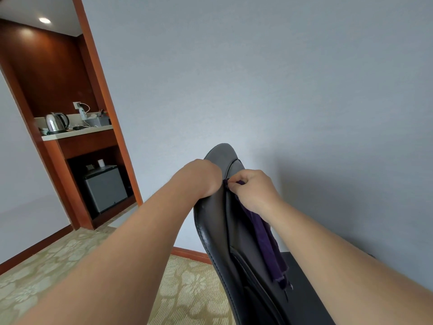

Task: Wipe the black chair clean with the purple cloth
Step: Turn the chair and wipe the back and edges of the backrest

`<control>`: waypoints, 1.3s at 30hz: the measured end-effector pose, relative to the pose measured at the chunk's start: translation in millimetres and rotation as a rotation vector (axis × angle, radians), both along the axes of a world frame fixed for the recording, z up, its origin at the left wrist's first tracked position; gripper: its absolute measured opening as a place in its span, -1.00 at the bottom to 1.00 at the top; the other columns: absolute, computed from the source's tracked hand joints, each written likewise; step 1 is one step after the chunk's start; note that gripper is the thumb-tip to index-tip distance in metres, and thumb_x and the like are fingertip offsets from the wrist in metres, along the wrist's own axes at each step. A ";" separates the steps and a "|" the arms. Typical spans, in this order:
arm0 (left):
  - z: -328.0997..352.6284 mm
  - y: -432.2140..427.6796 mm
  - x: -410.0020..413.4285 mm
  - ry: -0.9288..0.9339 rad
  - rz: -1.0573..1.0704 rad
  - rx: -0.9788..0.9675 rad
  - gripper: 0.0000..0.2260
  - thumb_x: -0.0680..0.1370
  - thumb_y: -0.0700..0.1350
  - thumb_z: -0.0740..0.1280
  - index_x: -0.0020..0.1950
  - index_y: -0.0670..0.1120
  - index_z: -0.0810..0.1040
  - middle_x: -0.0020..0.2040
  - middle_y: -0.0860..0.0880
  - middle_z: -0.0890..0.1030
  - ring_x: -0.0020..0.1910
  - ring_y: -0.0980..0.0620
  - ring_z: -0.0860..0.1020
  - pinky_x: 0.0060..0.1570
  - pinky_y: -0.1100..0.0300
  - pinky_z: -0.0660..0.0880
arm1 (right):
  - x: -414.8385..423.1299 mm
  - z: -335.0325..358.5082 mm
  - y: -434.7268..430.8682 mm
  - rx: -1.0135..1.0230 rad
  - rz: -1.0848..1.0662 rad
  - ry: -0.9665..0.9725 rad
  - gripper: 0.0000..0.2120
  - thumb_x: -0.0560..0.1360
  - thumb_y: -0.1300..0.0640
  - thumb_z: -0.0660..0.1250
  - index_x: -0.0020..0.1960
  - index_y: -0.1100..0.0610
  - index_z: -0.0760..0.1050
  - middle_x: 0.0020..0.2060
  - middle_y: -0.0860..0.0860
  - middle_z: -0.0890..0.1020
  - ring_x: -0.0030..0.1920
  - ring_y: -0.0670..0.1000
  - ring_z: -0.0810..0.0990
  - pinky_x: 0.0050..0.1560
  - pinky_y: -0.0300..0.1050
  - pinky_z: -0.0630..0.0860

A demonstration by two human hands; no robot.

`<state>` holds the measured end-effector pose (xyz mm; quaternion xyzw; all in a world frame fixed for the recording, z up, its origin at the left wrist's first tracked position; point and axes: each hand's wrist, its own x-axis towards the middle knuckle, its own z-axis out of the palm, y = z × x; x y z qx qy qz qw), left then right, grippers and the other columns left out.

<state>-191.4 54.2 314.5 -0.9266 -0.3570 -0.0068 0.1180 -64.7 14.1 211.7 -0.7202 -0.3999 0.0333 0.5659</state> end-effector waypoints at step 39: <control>-2.2 18.3 7.8 0.036 0.000 0.027 -0.72 0.52 -0.38 0.02 -0.35 -0.15 0.30 -0.32 -0.05 0.34 -0.40 0.06 0.28 -0.29 0.20 0.29 | 27.5 -34.2 -67.4 -0.299 0.112 -0.089 -0.32 0.47 0.45 0.15 0.29 -0.24 0.55 0.11 -0.12 0.67 -0.08 -0.12 0.63 -0.20 -0.44 0.50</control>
